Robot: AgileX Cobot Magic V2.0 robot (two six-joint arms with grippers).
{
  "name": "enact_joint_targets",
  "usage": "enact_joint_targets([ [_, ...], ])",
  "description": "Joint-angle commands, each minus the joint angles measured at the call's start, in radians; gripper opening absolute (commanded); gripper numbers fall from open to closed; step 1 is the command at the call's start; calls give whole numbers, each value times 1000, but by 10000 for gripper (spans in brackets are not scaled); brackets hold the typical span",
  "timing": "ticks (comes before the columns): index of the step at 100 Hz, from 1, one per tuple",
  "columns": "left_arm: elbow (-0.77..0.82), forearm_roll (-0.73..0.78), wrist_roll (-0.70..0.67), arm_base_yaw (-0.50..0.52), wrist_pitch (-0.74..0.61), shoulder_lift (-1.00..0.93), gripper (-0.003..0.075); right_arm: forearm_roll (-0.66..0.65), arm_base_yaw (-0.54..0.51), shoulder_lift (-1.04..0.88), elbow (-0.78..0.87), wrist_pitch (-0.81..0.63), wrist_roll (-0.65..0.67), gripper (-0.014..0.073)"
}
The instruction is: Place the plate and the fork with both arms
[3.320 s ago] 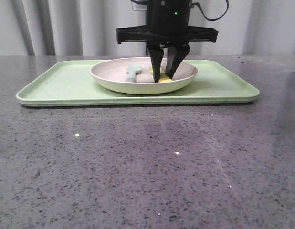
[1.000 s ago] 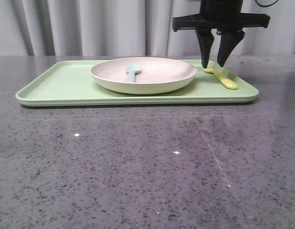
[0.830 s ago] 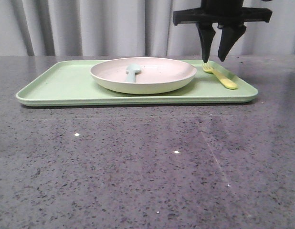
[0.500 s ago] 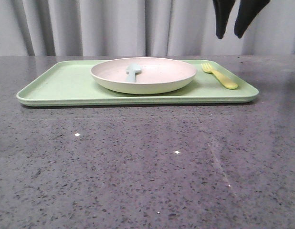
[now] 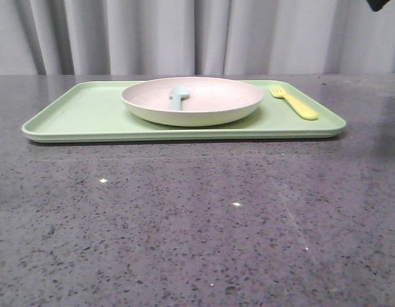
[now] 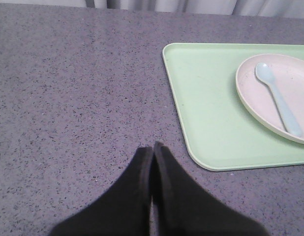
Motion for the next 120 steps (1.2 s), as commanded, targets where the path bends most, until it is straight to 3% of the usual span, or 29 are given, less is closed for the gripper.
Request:
enact_joint_targets([
  [1,-27,-18,-3,3,-80,-6,-20,-39,0,-113,65,-134,-1,272],
  [47,60,-18,5,3,-120,-144,-20,-93,0,-506,385,-323,-1,-56],
  [120,226,-11,7,3,-105,-398,-20,-143,0,-868,660,-464,-1,-68],
])
